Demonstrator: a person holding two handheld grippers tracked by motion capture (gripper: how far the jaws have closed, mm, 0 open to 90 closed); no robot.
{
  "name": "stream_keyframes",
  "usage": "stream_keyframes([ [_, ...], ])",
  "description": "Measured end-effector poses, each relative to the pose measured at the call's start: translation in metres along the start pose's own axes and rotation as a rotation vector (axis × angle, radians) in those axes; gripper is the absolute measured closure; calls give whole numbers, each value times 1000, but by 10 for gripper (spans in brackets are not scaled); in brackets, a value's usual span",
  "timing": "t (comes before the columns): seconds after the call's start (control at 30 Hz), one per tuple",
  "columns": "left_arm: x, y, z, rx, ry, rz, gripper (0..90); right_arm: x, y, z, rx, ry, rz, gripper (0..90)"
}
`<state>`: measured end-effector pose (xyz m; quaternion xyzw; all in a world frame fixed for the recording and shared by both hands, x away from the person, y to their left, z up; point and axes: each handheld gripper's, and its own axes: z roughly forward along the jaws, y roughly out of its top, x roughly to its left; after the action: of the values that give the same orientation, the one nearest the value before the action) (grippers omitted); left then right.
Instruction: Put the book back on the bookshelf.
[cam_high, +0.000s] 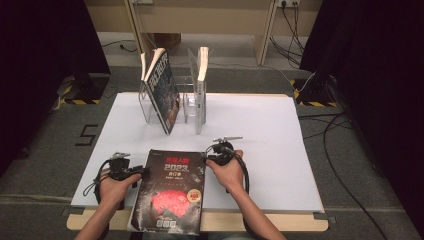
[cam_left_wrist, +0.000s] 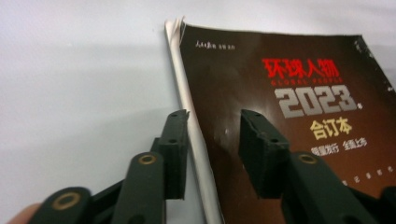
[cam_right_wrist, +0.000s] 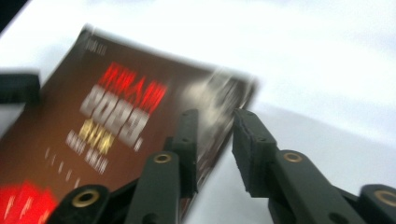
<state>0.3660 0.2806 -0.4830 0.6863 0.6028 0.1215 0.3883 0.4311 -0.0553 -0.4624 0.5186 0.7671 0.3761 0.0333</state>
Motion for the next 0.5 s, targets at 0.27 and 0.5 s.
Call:
stream_keyframes([
  [0.27,-1,4,5,-9,-11,-17,507,-15,19,16,-16,-12,27,654],
  [0.5,-3,1,9,13,2,11,552,-17,19,31,14,-9,49,639],
])
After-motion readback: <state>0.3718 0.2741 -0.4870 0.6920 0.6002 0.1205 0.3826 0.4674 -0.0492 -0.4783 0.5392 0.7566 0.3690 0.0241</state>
